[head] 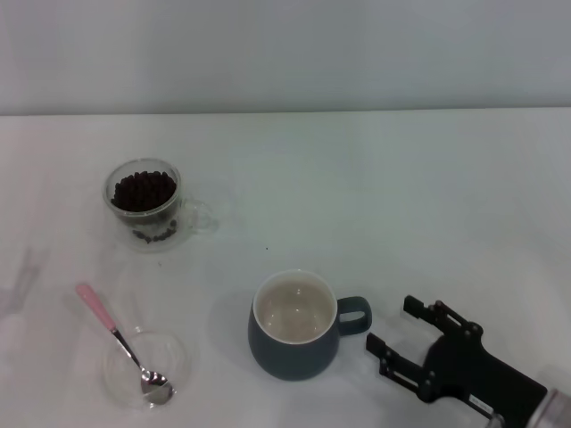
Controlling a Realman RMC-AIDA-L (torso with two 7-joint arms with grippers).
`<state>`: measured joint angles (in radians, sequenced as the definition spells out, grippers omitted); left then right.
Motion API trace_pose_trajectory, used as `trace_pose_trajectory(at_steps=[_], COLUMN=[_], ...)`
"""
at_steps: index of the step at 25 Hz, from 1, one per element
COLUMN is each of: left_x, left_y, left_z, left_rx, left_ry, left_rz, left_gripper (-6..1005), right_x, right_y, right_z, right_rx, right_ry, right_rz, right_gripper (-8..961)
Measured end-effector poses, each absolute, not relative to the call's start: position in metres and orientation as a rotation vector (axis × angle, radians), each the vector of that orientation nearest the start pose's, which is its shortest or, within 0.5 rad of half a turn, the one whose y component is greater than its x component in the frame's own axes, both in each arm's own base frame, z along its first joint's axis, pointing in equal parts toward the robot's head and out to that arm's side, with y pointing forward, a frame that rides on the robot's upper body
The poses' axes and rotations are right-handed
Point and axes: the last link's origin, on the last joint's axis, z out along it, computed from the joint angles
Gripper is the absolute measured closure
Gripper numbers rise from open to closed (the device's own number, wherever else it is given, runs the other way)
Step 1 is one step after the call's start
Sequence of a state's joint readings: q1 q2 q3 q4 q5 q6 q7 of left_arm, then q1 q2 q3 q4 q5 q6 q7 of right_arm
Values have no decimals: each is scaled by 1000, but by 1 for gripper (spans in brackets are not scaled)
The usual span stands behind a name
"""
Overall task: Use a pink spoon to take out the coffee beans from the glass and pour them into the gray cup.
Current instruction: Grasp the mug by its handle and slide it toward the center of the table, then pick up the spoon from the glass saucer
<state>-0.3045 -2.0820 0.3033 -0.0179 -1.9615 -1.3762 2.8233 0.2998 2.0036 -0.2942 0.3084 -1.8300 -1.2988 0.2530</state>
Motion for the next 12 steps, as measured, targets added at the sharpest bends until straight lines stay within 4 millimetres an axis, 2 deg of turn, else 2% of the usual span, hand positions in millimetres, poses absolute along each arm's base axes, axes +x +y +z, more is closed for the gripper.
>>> trace_pose_trajectory(at_steps=[4, 6, 7, 8, 9, 12], left_x=[-374, -374, -374, -374, -375, -379], left_y=[262, 261, 260, 259, 256, 246], left_z=[4, 3, 2, 2, 2, 3], left_rx=[-1518, -1517, -1516, -1514, -1508, -1495], left_ry=[-633, -637, -641, -643, -649, -665], left_rz=[-735, -737, -739, -742, -748, -753], left_gripper=[111, 111, 111, 111, 110, 110], right_x=[339, 346, 350, 359, 359, 371], right_y=[193, 186, 183, 180, 180, 186], right_z=[-81, -69, -63, -48, -48, -25], right_rx=[-2241, -2209, -2186, -2111, -2111, -1959], right_ry=[684, 669, 656, 623, 623, 588], right_rz=[786, 806, 808, 801, 801, 771], right_gripper=[130, 131, 131, 132, 132, 133])
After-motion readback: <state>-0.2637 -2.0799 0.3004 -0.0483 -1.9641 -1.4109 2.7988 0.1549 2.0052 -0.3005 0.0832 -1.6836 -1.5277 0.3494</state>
